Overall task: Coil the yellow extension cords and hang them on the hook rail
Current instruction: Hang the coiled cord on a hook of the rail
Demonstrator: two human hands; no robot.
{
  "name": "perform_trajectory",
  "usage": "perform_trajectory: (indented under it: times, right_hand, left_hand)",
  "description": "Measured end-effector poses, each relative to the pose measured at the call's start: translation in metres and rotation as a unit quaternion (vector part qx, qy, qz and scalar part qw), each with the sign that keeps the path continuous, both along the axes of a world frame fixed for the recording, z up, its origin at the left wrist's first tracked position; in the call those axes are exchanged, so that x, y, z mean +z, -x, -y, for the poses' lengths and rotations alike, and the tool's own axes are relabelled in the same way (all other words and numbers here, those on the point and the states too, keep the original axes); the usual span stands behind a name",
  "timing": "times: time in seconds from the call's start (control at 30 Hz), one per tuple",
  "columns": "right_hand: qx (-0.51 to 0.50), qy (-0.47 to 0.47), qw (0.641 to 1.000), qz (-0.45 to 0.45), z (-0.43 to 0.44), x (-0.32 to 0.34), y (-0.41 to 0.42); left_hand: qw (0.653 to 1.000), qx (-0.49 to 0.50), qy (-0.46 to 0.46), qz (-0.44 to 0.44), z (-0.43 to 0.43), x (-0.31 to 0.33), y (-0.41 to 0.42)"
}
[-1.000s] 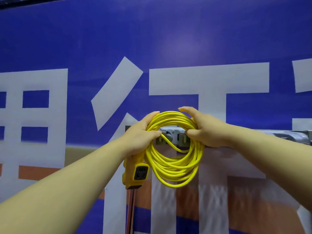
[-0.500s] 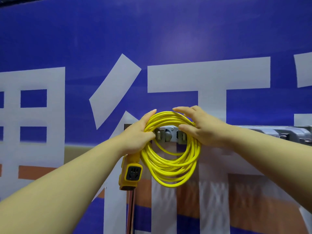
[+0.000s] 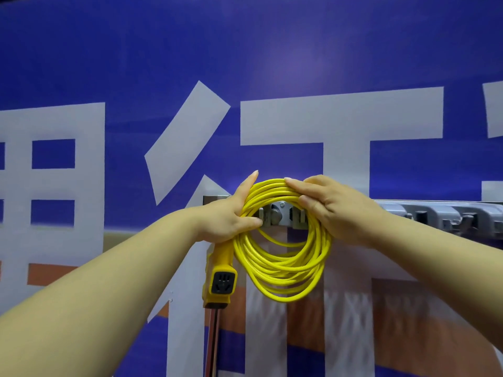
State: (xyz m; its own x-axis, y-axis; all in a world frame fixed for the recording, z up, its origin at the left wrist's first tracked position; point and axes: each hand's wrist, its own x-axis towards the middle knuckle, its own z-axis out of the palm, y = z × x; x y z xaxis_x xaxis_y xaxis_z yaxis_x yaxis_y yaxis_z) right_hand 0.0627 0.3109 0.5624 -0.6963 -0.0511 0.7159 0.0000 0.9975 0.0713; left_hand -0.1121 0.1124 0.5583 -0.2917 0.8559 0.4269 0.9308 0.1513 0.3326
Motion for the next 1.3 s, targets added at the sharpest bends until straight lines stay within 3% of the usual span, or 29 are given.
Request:
perform_trajectory:
  times: [0.1, 0.23, 0.43, 0.7, 1.07, 1.3]
  right_hand:
    - [0.001, 0.004, 1.0, -0.023, 0.0, 0.0, -0.002]
    - [0.126, 0.263, 0.956, 0.008, 0.001, -0.001, -0.009]
    - [0.137, 0.353, 0.925, 0.023, 0.001, 0.003, -0.014]
    - [0.125, 0.353, 0.927, 0.022, 0.009, 0.004, -0.016]
    - [0.039, 0.205, 0.978, -0.01, 0.012, 0.007, -0.019]
    - [0.031, 0.181, 0.983, -0.007, 0.011, 0.006, -0.019]
  left_hand:
    - [0.999, -0.013, -0.032, -0.019, -0.004, -0.007, 0.004]
    - [0.994, -0.013, -0.109, -0.009, -0.01, -0.02, 0.006]
    - [0.983, -0.009, -0.173, 0.064, -0.019, -0.027, 0.005]
    - [0.974, -0.018, -0.202, 0.096, -0.02, -0.024, 0.004]
    - [0.98, 0.002, -0.192, 0.046, -0.021, -0.025, 0.003]
    - [0.981, -0.013, -0.185, 0.06, -0.023, -0.027, 0.004]
